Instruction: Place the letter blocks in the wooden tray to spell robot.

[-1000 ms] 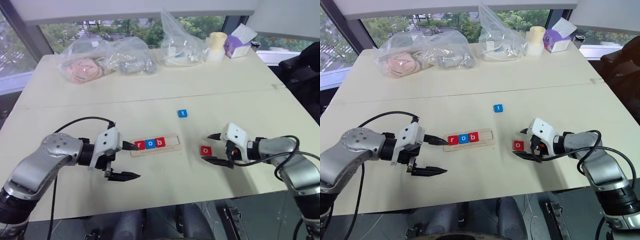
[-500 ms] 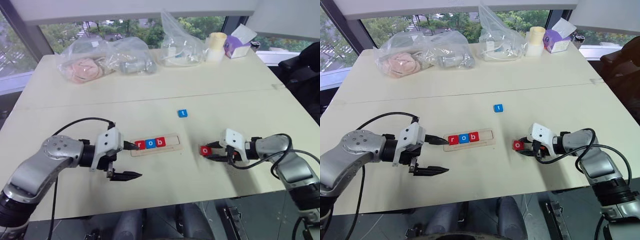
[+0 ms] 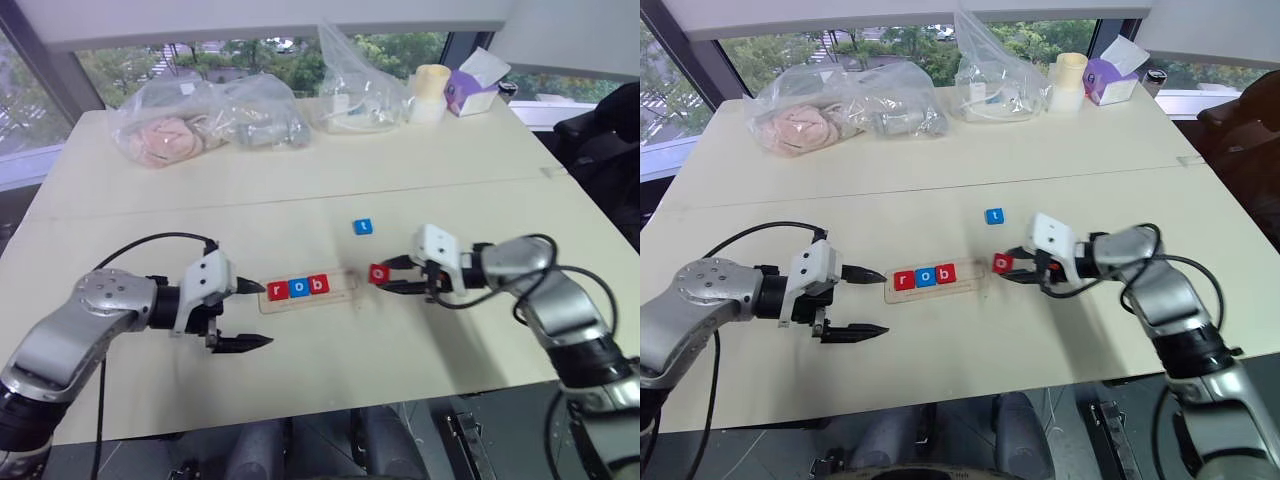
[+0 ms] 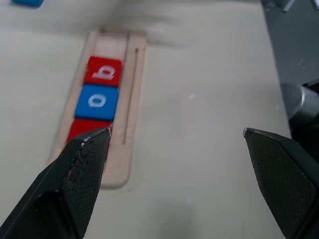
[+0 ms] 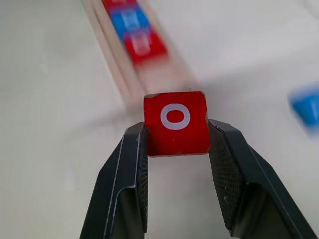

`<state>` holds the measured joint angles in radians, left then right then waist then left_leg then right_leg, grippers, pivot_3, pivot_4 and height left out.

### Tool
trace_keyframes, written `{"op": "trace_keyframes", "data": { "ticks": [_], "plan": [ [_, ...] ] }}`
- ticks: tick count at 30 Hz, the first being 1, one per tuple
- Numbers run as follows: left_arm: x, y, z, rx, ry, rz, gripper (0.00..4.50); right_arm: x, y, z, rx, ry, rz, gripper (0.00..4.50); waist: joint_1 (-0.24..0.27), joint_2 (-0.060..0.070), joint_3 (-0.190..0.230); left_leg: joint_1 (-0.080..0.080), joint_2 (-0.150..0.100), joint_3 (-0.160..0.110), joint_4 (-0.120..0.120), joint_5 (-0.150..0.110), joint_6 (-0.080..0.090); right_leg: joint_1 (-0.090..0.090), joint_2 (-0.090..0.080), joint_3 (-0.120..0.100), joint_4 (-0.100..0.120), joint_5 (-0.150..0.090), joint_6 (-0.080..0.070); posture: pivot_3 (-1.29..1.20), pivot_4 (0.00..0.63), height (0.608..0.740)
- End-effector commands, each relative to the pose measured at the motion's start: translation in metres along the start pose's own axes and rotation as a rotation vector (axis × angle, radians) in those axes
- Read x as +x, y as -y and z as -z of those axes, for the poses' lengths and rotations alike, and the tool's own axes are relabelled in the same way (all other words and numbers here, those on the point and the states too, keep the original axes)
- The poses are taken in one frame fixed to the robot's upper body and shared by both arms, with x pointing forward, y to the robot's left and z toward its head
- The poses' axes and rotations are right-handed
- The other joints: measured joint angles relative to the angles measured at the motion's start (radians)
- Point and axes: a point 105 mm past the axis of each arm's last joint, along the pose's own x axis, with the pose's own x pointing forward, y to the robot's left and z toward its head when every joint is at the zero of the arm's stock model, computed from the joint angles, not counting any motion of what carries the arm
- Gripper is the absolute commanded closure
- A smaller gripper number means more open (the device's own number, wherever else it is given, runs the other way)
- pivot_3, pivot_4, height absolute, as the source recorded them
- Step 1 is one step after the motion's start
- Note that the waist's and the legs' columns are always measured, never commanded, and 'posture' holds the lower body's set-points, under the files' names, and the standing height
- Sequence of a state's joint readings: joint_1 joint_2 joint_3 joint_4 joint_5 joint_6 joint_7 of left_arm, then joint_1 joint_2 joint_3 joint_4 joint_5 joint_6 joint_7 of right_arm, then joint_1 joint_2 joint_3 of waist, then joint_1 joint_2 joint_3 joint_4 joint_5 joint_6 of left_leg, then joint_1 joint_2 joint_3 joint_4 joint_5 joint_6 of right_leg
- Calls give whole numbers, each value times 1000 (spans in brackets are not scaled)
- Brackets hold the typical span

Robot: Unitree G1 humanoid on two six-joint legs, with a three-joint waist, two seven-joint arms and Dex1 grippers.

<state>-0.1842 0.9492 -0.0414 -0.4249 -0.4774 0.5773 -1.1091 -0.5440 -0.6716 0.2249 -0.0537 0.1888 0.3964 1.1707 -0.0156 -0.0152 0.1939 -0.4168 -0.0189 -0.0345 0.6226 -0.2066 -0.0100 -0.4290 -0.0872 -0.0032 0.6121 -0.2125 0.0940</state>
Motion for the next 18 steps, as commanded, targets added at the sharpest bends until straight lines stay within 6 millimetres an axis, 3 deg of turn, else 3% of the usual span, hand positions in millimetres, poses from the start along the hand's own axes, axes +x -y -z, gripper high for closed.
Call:
{"op": "trace_keyframes", "data": {
  "ticks": [1, 15, 18],
  "plan": [
    [-3, 0, -1, 25, 2, -23, 0, 24, 5, -6, -80, -16, -68, 3387, 0, 0, 0, 0, 0, 0, 0, 0, 0, 0, 0, 0, 0, 0, 0, 0, 150, 740],
    [-3, 3, 4, -2, 25, -63, 0, 42, 14, 4, -151, -86, -187, 3387, -1, 0, 0, -1, -1, 0, 1, 0, 0, 0, 0, 0, 1, 0, 0, 0, 150, 740],
    [-2, 2, -3, 0, 42, -68, 0, 46, 14, 6, -148, -97, -199, 3387, -1, 0, 0, 0, -1, 0, 1, 0, 0, 0, 0, 0, 2, 0, 0, 0, 150, 740]
  ]
}}
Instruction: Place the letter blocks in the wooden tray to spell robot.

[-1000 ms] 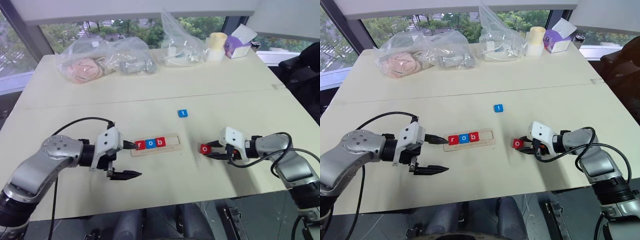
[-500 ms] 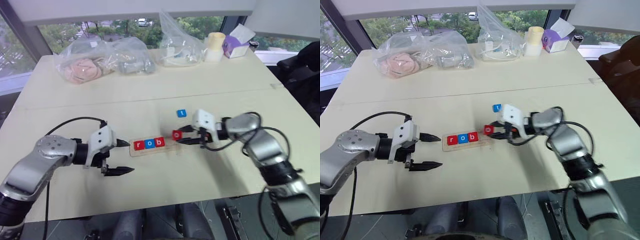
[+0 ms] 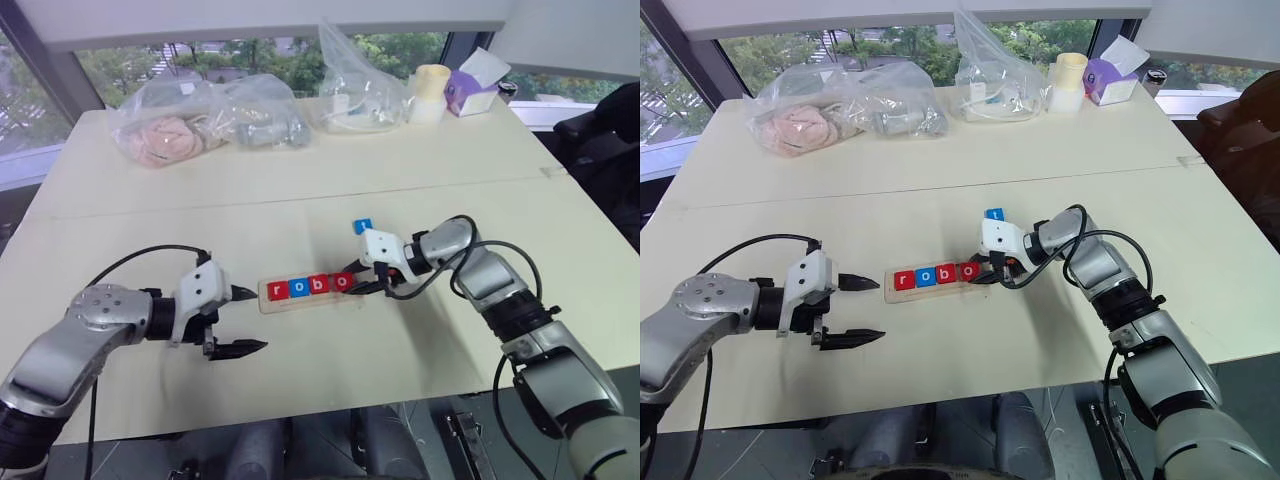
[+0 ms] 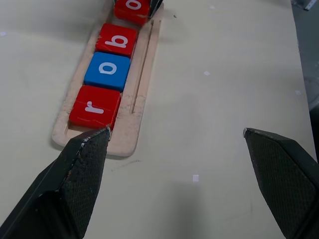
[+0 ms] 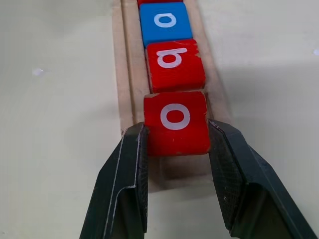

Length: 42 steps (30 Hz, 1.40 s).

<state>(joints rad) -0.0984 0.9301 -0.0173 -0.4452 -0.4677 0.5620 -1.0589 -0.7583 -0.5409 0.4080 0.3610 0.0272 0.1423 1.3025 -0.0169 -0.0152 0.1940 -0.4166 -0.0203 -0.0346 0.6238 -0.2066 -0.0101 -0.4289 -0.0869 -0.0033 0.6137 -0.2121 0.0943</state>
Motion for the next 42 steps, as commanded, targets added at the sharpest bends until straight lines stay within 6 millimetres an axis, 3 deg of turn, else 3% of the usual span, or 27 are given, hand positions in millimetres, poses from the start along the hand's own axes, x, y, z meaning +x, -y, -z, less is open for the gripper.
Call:
{"op": "trace_keyframes", "data": {
  "ticks": [1, 7, 15, 22, 26, 31, 36, 39, 42],
  "plan": [
    [-3, -3, -19, 41, 47, -22, 0, 2, 7, -10, -47, 8, 0, 3387, 0, 0, 0, 0, 0, 0, 0, 0, 0, 0, 0, 0, 0, 0, 0, 0, 150, 740],
    [1, -2, -36, 46, 59, -20, 0, 8, 9, -12, -49, 13, -7, 3387, 2, 0, 0, 0, -1, 0, 0, 0, 0, 1, 0, 0, 0, 0, 0, 0, 150, 740],
    [10, 2, -35, 40, 65, -26, 0, 9, 9, -13, -52, 25, -8, 3387, 1, 0, 0, 1, -1, 0, 0, 0, 0, 1, 0, 0, 0, 0, 0, 0, 150, 740],
    [10, 0, -31, 38, 65, -28, 0, 2, 18, -27, -90, 63, 49, 20, 1, 0, 0, 1, -1, 0, 0, 0, 0, 1, 0, 0, 1, 0, 0, 0, 150, 740],
    [10, -3, -30, 41, 67, -32, 0, -4, 27, -39, -104, 102, 97, 20, 1, 0, 0, 1, -1, 0, 0, 0, 0, 1, 0, 0, 1, 0, 0, 0, 150, 740],
    [9, -10, -30, 52, 71, -50, 0, -26, 55, -51, -70, 165, 266, 20, 1, 0, 0, 1, -1, 0, 0, 0, 0, 1, 0, 0, 1, 0, 0, 0, 150, 740],
    [3, -27, -40, 71, 138, -159, 0, -45, 84, -32, 88, 137, 553, 20, 6, 0, 0, 1, -1, -1, 0, 0, 0, 1, 0, 0, 1, 0, 0, 0, 150, 740],
    [-9, -41, -60, -3, 303, -261, 0, -45, 84, -22, 293, 146, 713, 20, 6, 0, 0, 1, -1, -1, 0, 0, 0, 1, 0, 0, 1, 0, 0, 0, 150, 740],
    [-14, -47, -57, -24, 311, -314, 0, -36, 74, -15, 477, 126, 817, 20, -2, 0, 0, 2, -1, -1, -1, 0, 0, 0, 0, 0, 3, 2, 4, 0, 150, 740]
  ]
}}
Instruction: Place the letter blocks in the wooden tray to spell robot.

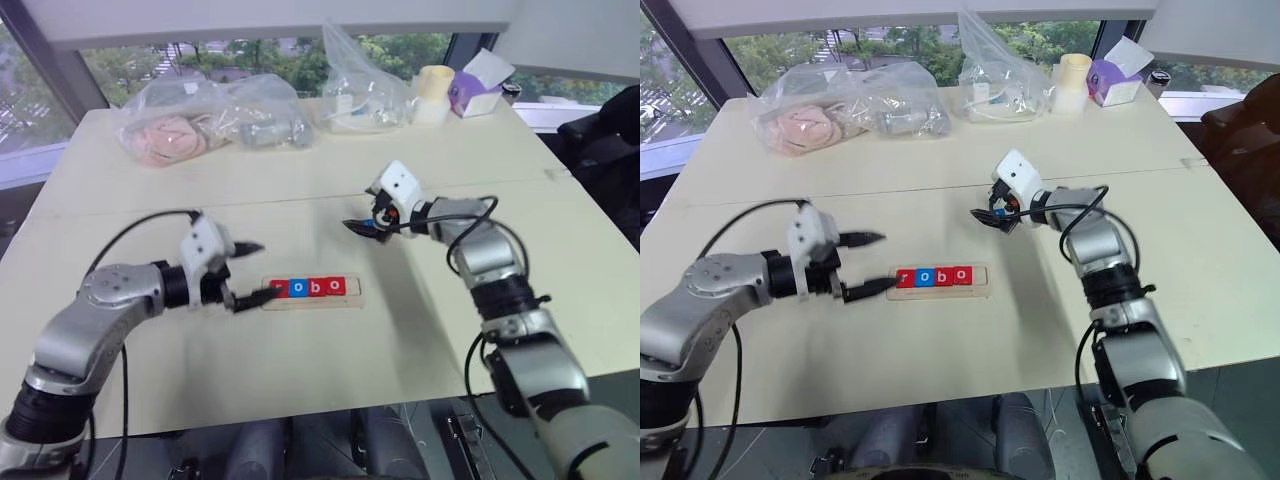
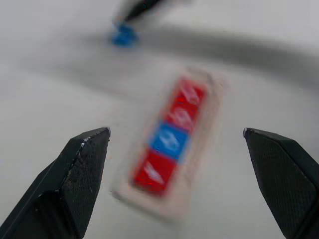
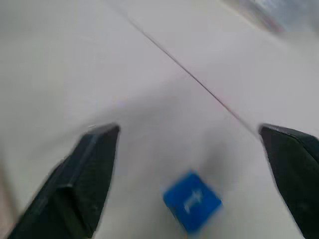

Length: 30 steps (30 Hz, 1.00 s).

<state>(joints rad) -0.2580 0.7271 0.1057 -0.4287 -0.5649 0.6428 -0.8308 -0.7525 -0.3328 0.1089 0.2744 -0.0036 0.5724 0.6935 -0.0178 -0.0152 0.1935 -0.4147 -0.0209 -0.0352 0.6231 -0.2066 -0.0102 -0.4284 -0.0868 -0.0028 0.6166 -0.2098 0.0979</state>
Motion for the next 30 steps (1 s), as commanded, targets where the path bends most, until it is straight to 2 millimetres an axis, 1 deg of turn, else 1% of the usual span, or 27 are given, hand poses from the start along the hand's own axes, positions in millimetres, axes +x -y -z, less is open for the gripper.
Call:
{"op": "trace_keyframes", "data": {
  "ticks": [1, 2, 3, 6, 14, 17, 22, 25, 26, 28, 30],
  "plan": [
    [-7, -8, -1, 21, -6, -58, 0, -7, -2, -11, 82, 5, 124, 20, -1, 0, 0, 0, 0, 0, 0, 0, 0, 0, 0, 0, 0, 0, 0, 0, 150, 740],
    [-7, -9, 0, 24, -14, -66, 0, -6, -6, -9, 94, -2, 143, 20, -1, 0, 0, 1, 0, 1, -1, 0, 0, 0, 0, 0, 0, 0, 0, 0, 150, 740],
    [-7, -11, 1, 32, -16, -82, 0, -5, -10, -4, 145, -14, 180, 20, -1, 0, 0, 1, 0, 1, -1, 0, 0, 0, 0, 0, 1, 0, 0, 0, 150, 740],
    [-4, -11, 1, 32, -13, -85, 0, -3, -10, 11, 245, -57, 315, 20, 1, 0, 0, 1, 0, 0, -1, 0, 0, 0, 1, 0, 1, 0, 0, 0, 150, 740],
    [4, -4, 1, 23, -9, -64, 0, 8, -9, 27, 312, -110, 430, 20, 2, 0, 0, 1, 0, 0, -1, 0, 0, 1, 1, 0, -1, -2, -4, 0, 150, 740],
    [5, -4, 3, 28, -15, -63, 0, 12, -10, 25, 314, -98, 435, 862, -1, 0, 0, 2, 0, 0, -2, 0, 0, 1, 1, 0, -1, -2, -3, 0, 150, 740],
    [7, -1, 4, 27, -18, -59, 0, 15, -13, 22, 314, -87, 428, 3367, 0, 0, 0, 2, 0, 0, -1, 0, 0, 1, 1, 0, -1, -2, -3, 0, 150, 740],
    [8, 2, 5, 26, -20, -50, 0, 15, -14, 21, 301, -90, 429, 3370, -1, 0, 0, 2, 0, 0, -1, 0, 0, 1, 1, 0, -1, -2, -4, 0, 150, 740],
    [8, 4, 5, 30, -25, -38, 0, 11, -10, 20, 295, -83, 448, 3370, -1, 0, 0, 2, 0, 0, -2, 0, 0, 1, 1, 0, -1, -2, -4, 0, 150, 740],
    [9, 9, 6, 43, -34, -18, 0, -1, -1, 15, 260, -62, 487, 3370, 0, 0, 0, 2, 0, 0, -2, 0, 0, 1, 1, 0, -1, -2, -4, 0, 150, 740],
    [12, 16, 7, 48, -33, 11, 0, -19, 3, 9, 278, -23, 501, 3370, 4, 0, 0, 2, 0, 0, -2, 0, 0, 1, 1, 0, -1, -2, -4, 0, 150, 740]
  ]
}}
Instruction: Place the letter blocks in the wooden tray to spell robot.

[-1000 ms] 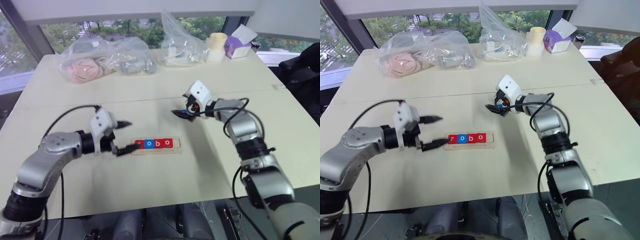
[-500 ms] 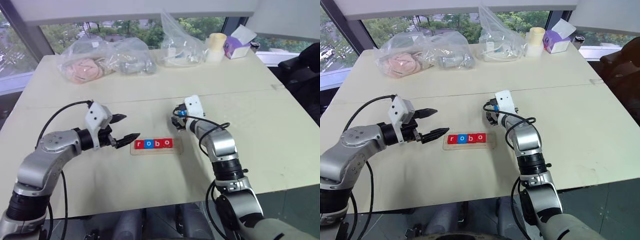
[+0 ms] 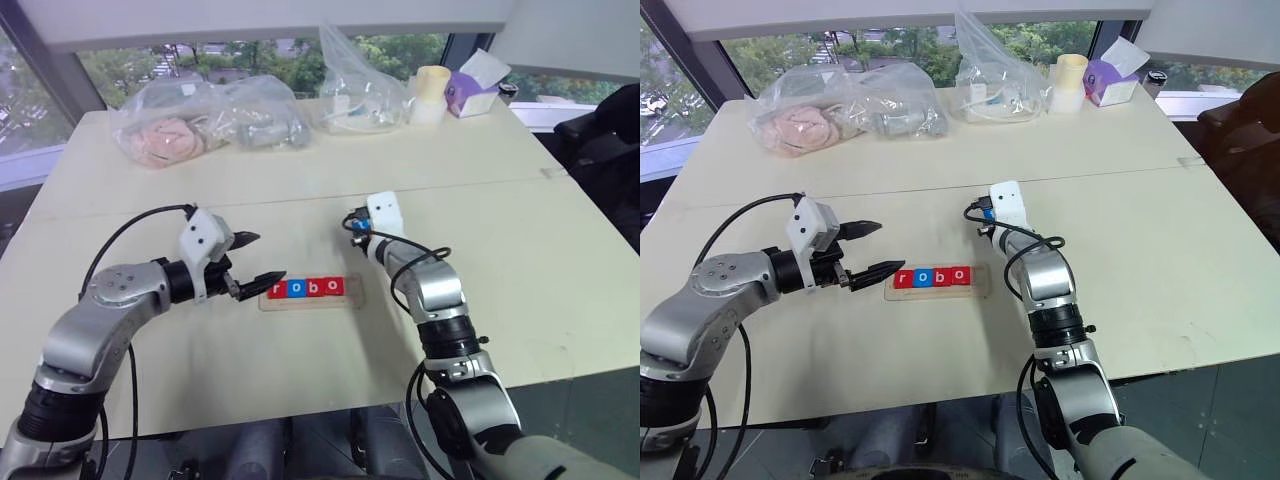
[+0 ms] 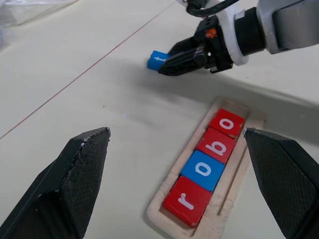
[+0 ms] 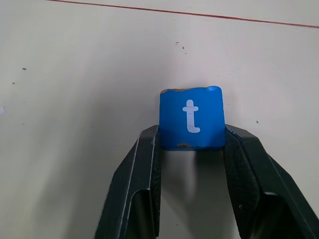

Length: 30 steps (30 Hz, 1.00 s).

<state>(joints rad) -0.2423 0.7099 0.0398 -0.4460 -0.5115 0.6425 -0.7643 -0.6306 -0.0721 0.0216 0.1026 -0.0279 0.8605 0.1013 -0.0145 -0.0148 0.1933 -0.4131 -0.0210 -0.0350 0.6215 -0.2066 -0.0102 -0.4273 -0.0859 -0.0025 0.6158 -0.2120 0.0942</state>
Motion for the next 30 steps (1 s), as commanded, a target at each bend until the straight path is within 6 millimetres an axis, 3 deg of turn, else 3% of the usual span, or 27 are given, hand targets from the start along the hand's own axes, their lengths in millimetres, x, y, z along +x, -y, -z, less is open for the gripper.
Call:
{"op": "trace_keyframes", "data": {
  "ticks": [1, 5, 8, 12, 23, 30],
  "plan": [
    [2, 16, -4, 38, 13, 58, 0, -31, 21, -24, 7, 105, 42, 3370, 2, 0, 0, 0, 0, 0, 0, 0, 0, 0, 0, 0, 0, 0, 0, 0, 150, 740],
    [8, 29, -1, 37, 12, 106, 0, -65, 32, -10, 121, 39, 74, 3370, 1, 0, 0, 0, 1, 0, 0, 0, 0, 0, 0, 0, -1, 0, 0, 0, 150, 740],
    [12, 34, -4, 54, 18, 138, 0, -86, 27, 9, 357, -83, 80, 3370, -4, 0, 0, 0, 2, 0, 0, 0, 0, 0, 0, 0, -1, 0, 0, 0, 150, 740],
    [13, 44, 1, 88, -25, 215, 0, -104, 19, 19, 408, -95, 71, 3370, -2, 1, 0, 0, 2, 0, -2, 0, 0, -1, 1, 0, -1, 0, -1, 0, 150, 740],
    [16, 49, 5, 107, -62, 319, 0, -116, 2, 57, 382, -199, 53, 3370, -4, 1, 0, -1, 2, 0, -5, 0, 0, -3, -2, 0, -4, -1, -1, 0, 150, 740],
    [16, 46, 9, 111, -77, 319, 0, -117, 2, 52, 330, -183, 38, 34, -4, 1, 0, -1, 2, 0, -5, 0, 0, -3, -2, 0, -4, -1, -1, 0, 150, 740]
  ]
}}
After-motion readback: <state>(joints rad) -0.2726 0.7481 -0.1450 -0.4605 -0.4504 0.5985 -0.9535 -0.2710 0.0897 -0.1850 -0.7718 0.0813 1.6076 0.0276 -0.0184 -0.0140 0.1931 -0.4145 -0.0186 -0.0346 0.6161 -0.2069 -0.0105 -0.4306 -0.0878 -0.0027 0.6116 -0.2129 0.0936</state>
